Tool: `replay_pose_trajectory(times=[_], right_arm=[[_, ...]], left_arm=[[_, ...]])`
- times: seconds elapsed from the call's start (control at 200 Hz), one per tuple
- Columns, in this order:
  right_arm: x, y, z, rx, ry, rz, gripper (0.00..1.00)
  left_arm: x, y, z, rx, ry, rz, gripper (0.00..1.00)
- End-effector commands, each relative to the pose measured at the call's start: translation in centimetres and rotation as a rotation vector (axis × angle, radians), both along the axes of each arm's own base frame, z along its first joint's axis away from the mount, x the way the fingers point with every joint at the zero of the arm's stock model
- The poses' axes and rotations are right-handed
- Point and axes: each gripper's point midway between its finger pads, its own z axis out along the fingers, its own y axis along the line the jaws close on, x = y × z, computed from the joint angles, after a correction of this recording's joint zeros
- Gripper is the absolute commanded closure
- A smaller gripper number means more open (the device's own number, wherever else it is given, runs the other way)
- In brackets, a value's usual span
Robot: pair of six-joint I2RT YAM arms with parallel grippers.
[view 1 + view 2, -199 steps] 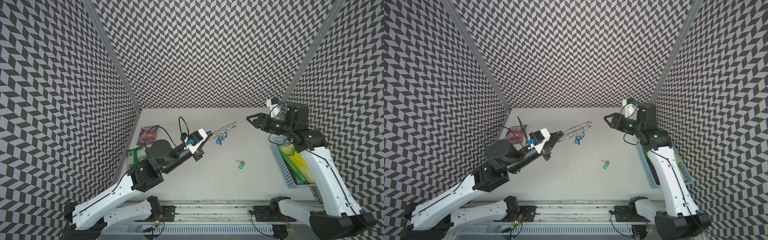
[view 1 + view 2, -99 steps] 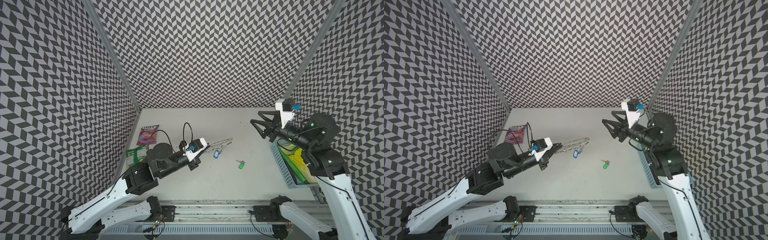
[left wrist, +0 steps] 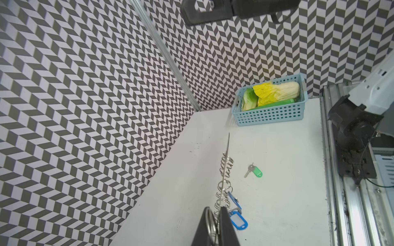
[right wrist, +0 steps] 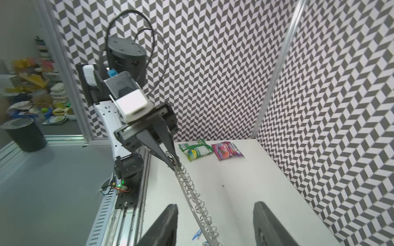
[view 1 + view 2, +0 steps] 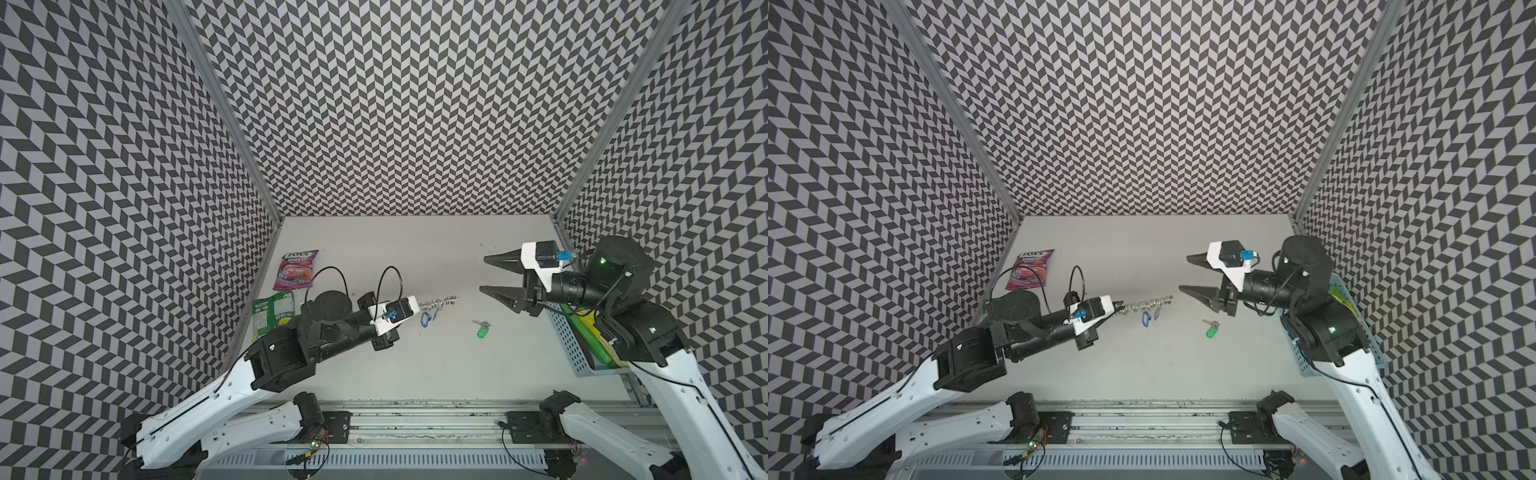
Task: Attach keys to a key ring
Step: Adjust the keyring.
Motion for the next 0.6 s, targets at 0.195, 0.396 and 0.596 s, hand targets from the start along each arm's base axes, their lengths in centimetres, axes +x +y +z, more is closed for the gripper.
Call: replay_pose_trajectory(times=[0.195, 0.396, 0.596], right_arm=[[-2.0, 2.1, -1.4, -0.083, -0.012, 0.104, 0.45], [-2.0, 2.6, -2.8, -0.098, 0.003, 0.121, 0.47], [-0.8, 2.7, -3.7, -0.089, 0.006, 0.072, 0.53]], left_arm=[[-0.4, -0.1, 1.4, 0.010, -0.169, -0.030, 1.00], [-0.1, 0.0, 1.6, 0.028, -0.244, -0.005, 1.00], [0.0, -0.1, 1.7, 0.027, -0.262, 0.004, 1.00]])
